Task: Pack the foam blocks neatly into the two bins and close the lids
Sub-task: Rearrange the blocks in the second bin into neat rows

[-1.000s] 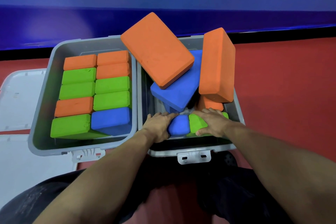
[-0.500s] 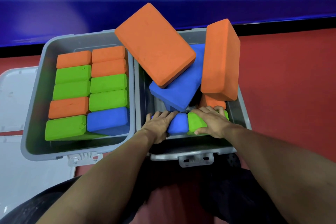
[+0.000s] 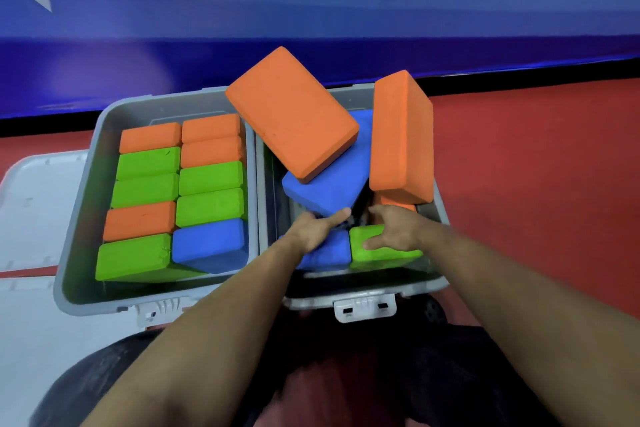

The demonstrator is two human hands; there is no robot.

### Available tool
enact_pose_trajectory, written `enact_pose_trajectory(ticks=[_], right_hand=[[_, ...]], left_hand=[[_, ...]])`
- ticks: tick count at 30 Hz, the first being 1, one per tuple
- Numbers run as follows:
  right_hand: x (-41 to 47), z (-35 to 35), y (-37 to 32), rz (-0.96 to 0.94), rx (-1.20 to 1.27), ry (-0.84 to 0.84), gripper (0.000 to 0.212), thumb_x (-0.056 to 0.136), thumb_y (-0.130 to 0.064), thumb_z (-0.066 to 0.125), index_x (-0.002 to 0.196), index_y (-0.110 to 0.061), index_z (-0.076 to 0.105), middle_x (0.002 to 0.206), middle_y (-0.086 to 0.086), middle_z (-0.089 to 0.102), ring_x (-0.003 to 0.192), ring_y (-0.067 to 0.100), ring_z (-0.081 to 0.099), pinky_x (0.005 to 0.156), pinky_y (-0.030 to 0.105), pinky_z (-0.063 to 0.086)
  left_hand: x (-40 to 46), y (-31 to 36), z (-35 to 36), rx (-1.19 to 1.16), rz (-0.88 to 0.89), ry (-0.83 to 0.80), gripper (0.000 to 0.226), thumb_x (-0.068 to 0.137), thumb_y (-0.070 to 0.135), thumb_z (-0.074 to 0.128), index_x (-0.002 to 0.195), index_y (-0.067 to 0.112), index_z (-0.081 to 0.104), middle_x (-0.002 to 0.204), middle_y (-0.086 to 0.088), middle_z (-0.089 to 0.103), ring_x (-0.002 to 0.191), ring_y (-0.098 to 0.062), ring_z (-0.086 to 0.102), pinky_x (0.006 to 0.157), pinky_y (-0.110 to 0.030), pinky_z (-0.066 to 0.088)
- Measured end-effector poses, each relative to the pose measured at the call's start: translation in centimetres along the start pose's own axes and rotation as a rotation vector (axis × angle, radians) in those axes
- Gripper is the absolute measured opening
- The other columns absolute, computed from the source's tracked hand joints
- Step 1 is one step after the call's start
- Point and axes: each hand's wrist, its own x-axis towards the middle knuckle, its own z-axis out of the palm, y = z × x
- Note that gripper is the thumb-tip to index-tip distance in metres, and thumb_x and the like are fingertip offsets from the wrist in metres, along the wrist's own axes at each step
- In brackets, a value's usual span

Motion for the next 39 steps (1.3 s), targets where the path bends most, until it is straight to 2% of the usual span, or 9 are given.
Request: enact_pose_trajectory(ticks=[3,5,10,14,17,21,28,34,39], right_hand=[[-4.1,-1.6,-1.5,0.090,0.402,0.130,0.044,0.089,-0.027,0.076,0.124,-0.004,0.060,0.126,0.002,0.061,0.112,0.022,0.060,0.095,0.028,0.047],[-5.4,-2.1,-1.4,0.224,0.745,0.154,0.034,0.088,-0.041,0.074,0.107,-0.015,0.061,0.129,0.009,0.061,0.111,0.027,0.061,0.100,0.038,0.051],[-3.6,-3.2,-0.5,0.517,1.512,0.012,0.108,0.073,-0.060,0.079,0.154,-0.012,0.025,0.153,0.026,0.036,0.134,0.038,0.048,0.111,0.047,0.043],[-1.8,-3.7,-0.6,0.489,1.895,-0.111,0.105,0.066,-0.059,0.085,0.138,-0.002,0.035,0.143,0.036,0.040,0.134,0.044,0.047,0.113,0.052,0.040],[-0.4,-4.3,-1.0,0.437,2.080,-0.057,0.103,0.068,-0.061,0.083,0.132,0.008,0.041,0.135,0.032,0.048,0.131,0.041,0.050,0.113,0.050,0.040],[0.7,-4.7,-1.8,0.463,2.117,0.110,0.082,0.074,-0.053,0.082,0.128,0.000,0.051,0.126,0.020,0.057,0.121,0.032,0.058,0.107,0.047,0.047],[-0.2,-5.3,-3.0,0.484,1.828,0.232,0.060,0.075,-0.051,0.083,0.105,-0.007,0.053,0.099,0.012,0.060,0.091,0.025,0.060,0.103,0.043,0.050],[-1.7,-6.1,-2.2,0.427,1.629,0.283,0.035,0.086,-0.047,0.073,0.093,-0.019,0.055,0.091,0.003,0.063,0.083,0.017,0.061,0.091,0.035,0.048],[-2.9,-6.6,-1.0,0.447,1.541,0.302,0.037,0.087,-0.048,0.071,0.097,-0.017,0.053,0.087,0.003,0.057,0.077,0.016,0.056,0.090,0.035,0.045]], left_hand=[[0.4,0.4,0.8,-0.131,-0.038,0.117,0.050,0.090,0.050,0.073,0.115,0.008,0.067,0.120,-0.008,0.070,0.105,-0.026,0.065,0.093,-0.039,0.052],[0.6,0.6,0.9,-0.204,-0.050,0.181,0.050,0.090,0.049,0.072,0.117,0.008,0.063,0.118,-0.008,0.066,0.102,-0.026,0.060,0.091,-0.037,0.049],[1.7,0.5,0.8,-0.350,-0.095,0.257,0.057,0.090,0.042,0.075,0.131,0.005,0.060,0.122,-0.004,0.064,0.101,-0.024,0.058,0.087,-0.035,0.044],[2.5,0.2,1.0,-0.561,-0.182,0.190,0.051,0.085,0.036,0.082,0.123,0.005,0.066,0.107,-0.005,0.074,0.088,-0.020,0.068,0.075,-0.035,0.051],[3.0,-0.1,1.0,-0.613,-0.194,0.145,0.042,0.085,0.035,0.081,0.114,0.007,0.069,0.107,-0.006,0.076,0.089,-0.019,0.070,0.070,-0.032,0.051],[3.0,0.0,0.1,-0.672,-0.180,0.168,0.041,0.087,0.034,0.080,0.116,0.007,0.069,0.109,-0.008,0.076,0.092,-0.023,0.070,0.066,-0.033,0.050],[3.1,1.2,-2.7,-0.760,-0.082,0.333,0.048,0.092,0.033,0.075,0.127,0.003,0.059,0.123,-0.015,0.069,0.107,-0.032,0.068,0.063,-0.039,0.060],[3.6,2.6,-5.3,-0.677,-0.028,0.440,0.068,0.096,0.026,0.071,0.150,0.004,0.036,0.136,-0.015,0.058,0.109,-0.032,0.064,0.074,-0.052,0.062],[3.6,2.5,-5.2,-0.557,-0.005,0.414,0.042,0.099,0.027,0.067,0.135,0.008,0.056,0.129,-0.011,0.067,0.110,-0.032,0.067,0.064,-0.041,0.062]])
